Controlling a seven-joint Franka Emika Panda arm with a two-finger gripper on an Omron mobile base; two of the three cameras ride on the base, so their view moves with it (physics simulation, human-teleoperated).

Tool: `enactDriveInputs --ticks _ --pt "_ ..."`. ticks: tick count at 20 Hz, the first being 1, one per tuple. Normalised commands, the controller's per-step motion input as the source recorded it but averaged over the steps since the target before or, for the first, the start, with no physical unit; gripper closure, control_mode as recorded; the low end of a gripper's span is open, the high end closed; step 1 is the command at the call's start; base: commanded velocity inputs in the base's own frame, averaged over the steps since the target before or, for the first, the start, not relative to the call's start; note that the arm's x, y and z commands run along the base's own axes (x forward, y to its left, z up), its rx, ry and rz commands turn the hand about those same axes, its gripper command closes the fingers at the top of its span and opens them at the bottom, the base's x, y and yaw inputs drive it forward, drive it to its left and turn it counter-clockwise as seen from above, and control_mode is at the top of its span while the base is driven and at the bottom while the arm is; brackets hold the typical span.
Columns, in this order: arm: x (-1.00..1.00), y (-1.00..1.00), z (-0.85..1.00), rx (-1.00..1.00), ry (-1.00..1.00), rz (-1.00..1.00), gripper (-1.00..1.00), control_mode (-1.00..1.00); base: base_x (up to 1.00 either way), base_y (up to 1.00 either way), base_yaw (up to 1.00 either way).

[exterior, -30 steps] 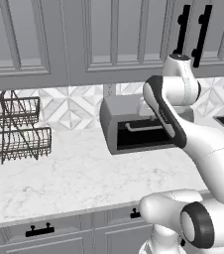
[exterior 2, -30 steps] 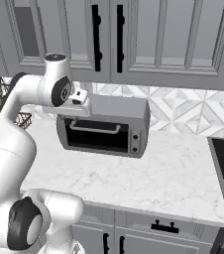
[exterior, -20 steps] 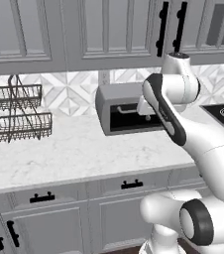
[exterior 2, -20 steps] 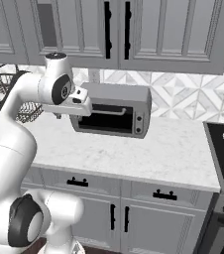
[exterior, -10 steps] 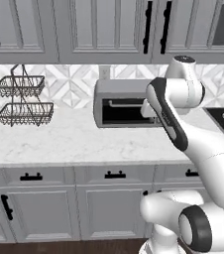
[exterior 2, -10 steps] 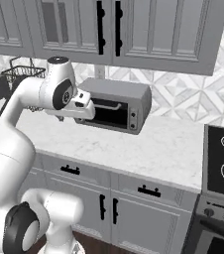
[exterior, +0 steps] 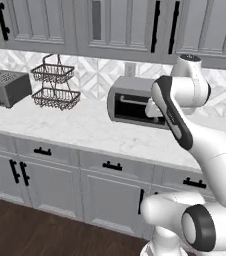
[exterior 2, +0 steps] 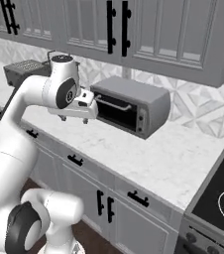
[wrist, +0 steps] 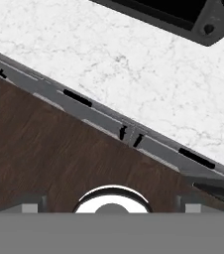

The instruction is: Take a straw from the drawer in front and place it inside the glass cup on the dining counter.

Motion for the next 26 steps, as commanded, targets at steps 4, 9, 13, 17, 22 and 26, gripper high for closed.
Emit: enactDriveInputs --ticks 4,9,13,17,22,26 --pt "0.00 0.00 0.00 0.00 0.00 0.00 -1.00 1.00 0.24 -0.68 0.55" --pt "0.00 0.00 0.00 0.00 0.00 0.00 -1.00 1.00 0.23 -0.69 0.50" --pt "0.00 0.00 0.00 0.00 0.00 0.00 -1.00 1.00 0.09 -0.57 0.44" --pt "0.00 0.00 0.00 0.00 0.00 0.00 -1.00 1.00 -0.18 -0.67 0.37" --pt "0.00 0.00 0.00 0.00 0.00 0.00 -1.00 1.00 -0.24 -0.64 0.27" --pt "0.00 0.00 0.00 0.00 0.00 0.00 -1.00 1.00 0.00 -0.43 0.05"
